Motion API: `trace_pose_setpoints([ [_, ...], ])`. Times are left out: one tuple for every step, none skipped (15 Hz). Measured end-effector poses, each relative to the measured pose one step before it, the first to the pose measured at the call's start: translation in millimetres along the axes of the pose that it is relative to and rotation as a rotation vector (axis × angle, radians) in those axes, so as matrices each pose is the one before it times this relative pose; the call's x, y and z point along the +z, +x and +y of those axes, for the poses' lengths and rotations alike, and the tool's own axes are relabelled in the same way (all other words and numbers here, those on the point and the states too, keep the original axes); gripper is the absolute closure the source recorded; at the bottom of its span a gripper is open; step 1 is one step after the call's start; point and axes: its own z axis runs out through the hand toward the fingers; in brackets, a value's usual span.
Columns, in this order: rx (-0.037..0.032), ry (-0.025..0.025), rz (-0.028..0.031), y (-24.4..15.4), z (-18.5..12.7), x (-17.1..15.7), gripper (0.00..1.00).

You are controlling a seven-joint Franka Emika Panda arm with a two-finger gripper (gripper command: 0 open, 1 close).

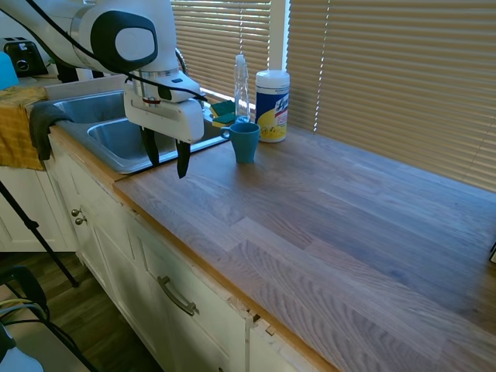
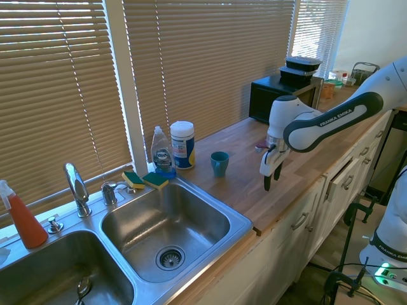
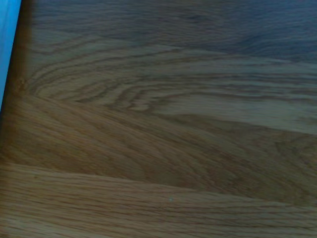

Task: Put the mug in the sink

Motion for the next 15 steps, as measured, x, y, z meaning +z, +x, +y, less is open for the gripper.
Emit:
trace_pose_setpoints([
  [-0.00148,-0.00189,0.00065,0.07,0.04,0.41,0.00],
  [-0.00028,-0.00096,0.00249,0.29,-0.17,-0.13,0.00],
  [0.00256,0.00355,0.00281,1.08,-1.24,-1.77,0.00],
  [0.00295,0.00731,0.00556,2.53,-2.72,-4.40,0.00],
  [0.00861,0.01031,0.00770,4.93,-4.13,-6.68,0.00],
  [0.01006,0.01018,0.00748,6.91,-4.88,-7.34,0.00],
  [0.01286,0.00881,0.00563,8.50,-5.21,-7.15,0.00],
  [0.01624,0.00921,0.00554,10.50,-5.25,-6.30,0.00],
  [0.01960,0.00965,0.00554,10.23,-5.77,-5.72,0.00],
  [0.02225,0.00753,0.00375,10.33,-6.16,-4.64,0.00],
  [0.01745,0.00729,0.00346,8.95,-7.34,-3.87,0.00],
  [0.01793,0.00910,0.00460,8.78,-8.58,-4.14,0.00],
  [0.02146,0.00627,0.00261,7.90,-8.05,-3.14,0.00],
  [0.02519,0.00503,0.00179,7.62,-8.18,-3.18,0.00],
  [0.02462,0.00711,0.00330,7.54,-8.24,-3.10,0.00],
])
